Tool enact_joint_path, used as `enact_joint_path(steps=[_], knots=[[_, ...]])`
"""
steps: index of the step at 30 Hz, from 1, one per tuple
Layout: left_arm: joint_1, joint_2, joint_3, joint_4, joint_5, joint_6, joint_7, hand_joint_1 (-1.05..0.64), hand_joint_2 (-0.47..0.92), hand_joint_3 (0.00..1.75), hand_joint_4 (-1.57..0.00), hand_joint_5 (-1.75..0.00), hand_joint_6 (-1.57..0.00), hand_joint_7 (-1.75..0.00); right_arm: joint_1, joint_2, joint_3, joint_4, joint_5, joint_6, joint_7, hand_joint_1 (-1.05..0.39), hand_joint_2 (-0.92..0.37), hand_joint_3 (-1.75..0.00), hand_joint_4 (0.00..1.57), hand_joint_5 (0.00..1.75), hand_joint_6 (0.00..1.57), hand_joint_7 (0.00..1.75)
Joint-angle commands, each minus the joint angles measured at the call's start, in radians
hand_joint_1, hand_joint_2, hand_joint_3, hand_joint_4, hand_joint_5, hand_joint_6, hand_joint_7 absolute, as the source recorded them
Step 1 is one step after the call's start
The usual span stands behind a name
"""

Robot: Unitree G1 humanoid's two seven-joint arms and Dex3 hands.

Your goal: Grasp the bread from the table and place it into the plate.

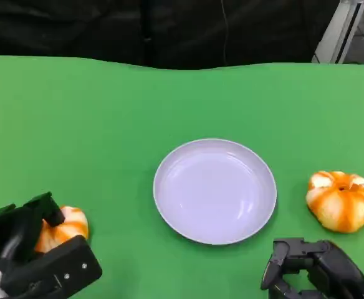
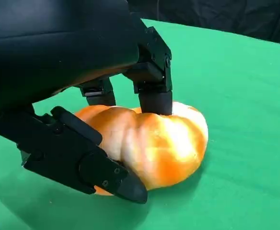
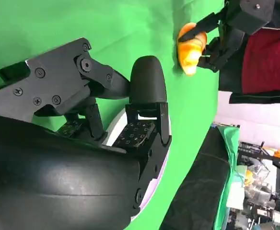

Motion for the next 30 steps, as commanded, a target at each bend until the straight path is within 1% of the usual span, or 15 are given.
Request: enact_joint_path(steps=[1, 11, 13, 15, 22, 30], knots=[[0.022, -0.002, -0.009, 0.027, -0.017, -0.028, 0.014, -0.05, 0.78, 0.01, -0.68, -1.75, -0.52, -1.75, -0.003, -0.005, -0.006, 0.003, 0.008, -0.009, -0.002, -0.09, -0.65, -0.9, 0.84, 1.44, 0.86, 1.17], [0.02, -0.001, -0.012, 0.033, -0.02, -0.033, 0.02, -0.05, 0.78, 0.0, -0.69, -1.75, -0.52, -1.75, -0.003, -0.004, -0.007, 0.003, 0.008, -0.01, -0.002, -0.09, -0.63, -0.93, 0.84, 1.44, 0.86, 1.17], [0.076, 0.0, 0.004, -0.114, 0.002, -0.078, 0.087, -0.07, 0.79, 0.01, -0.68, -1.75, -0.51, -1.75, -0.008, -0.003, -0.005, 0.012, -0.002, -0.016, -0.008, -0.1, -0.63, -0.93, 0.84, 1.44, 0.86, 1.17], [0.107, 0.001, 0.009, -0.207, 0.017, -0.094, 0.114, -0.09, 0.8, 0.01, -0.67, -1.75, -0.51, -1.75, -0.013, -0.002, -0.005, 0.021, -0.006, -0.022, -0.01, -0.1, -0.63, -0.93, 0.84, 1.43, 0.86, 1.16], [0.142, -0.014, 0.013, -0.343, 0.05, -0.076, 0.083, -0.09, 0.8, 0.01, -0.68, -1.75, -0.51, -1.75, -0.014, -0.002, -0.003, 0.024, -0.015, -0.026, -0.019, -0.11, -0.64, -0.92, 0.83, 1.44, 0.86, 1.17], [0.148, -0.019, 0.014, -0.368, 0.058, -0.062, 0.071, -0.09, 0.8, 0.01, -0.68, -1.75, -0.51, -1.75, -0.015, -0.002, -0.003, 0.027, -0.017, -0.029, -0.021, -0.11, -0.64, -0.91, 0.83, 1.44, 0.86, 1.17]])
